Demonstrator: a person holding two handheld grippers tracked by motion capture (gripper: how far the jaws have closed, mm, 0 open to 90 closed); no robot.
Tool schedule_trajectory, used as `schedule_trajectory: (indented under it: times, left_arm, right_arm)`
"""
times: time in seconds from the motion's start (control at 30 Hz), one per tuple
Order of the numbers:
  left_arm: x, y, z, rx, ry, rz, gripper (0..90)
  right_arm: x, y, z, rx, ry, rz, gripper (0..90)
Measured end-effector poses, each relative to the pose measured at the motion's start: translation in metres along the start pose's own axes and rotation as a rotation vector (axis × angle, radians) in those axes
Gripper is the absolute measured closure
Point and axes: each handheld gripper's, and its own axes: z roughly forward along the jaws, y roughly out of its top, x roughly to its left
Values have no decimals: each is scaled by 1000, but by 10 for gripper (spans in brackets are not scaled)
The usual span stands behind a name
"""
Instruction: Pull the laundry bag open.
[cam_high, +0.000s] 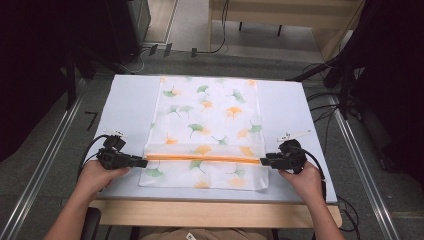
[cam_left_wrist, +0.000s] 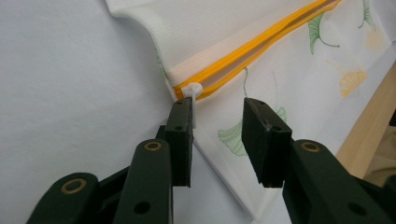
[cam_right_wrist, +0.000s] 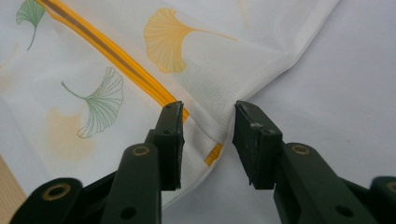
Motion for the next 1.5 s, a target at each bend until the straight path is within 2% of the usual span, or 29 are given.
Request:
schedule_trajectory:
  times: [0.17,0.27,0.4,0.47,0.57,0.67,0.8,1.17,1.27,1.5]
  left_arm:
    - [-3,-1,-4,-26,1,2,596]
    - [-4,-2,-8,-38,1,22,566]
    - [-5,-3,-14,-80,15,32,533]
    - [-7,-3,-17,-108,35,58,511]
    - [-8,-3,-21,-152,44,70,476]
    - [-8,-2,-23,-171,54,83,460]
    - [-11,-1,-23,-207,86,131,435]
    - [-7,1,-23,-241,118,136,397]
    - [-6,2,-22,-256,146,150,373]
    - [-1,3,-22,-268,179,163,361]
  right_arm:
    - [1,1,-4,-37,-8,-7,582]
    - [1,1,-6,-57,-6,-14,575]
    - [2,1,-8,-71,-7,-14,556]
    - [3,1,-9,-88,-13,-17,524]
    - [4,2,-11,-113,-17,-18,487]
    - [3,2,-11,-113,-25,-17,476]
    - [3,2,-11,-117,-34,-19,448]
    - [-1,1,-10,-128,-58,-11,403]
    - [-3,0,-9,-138,-64,-7,387]
    - [-11,-1,-11,-160,-75,3,350]
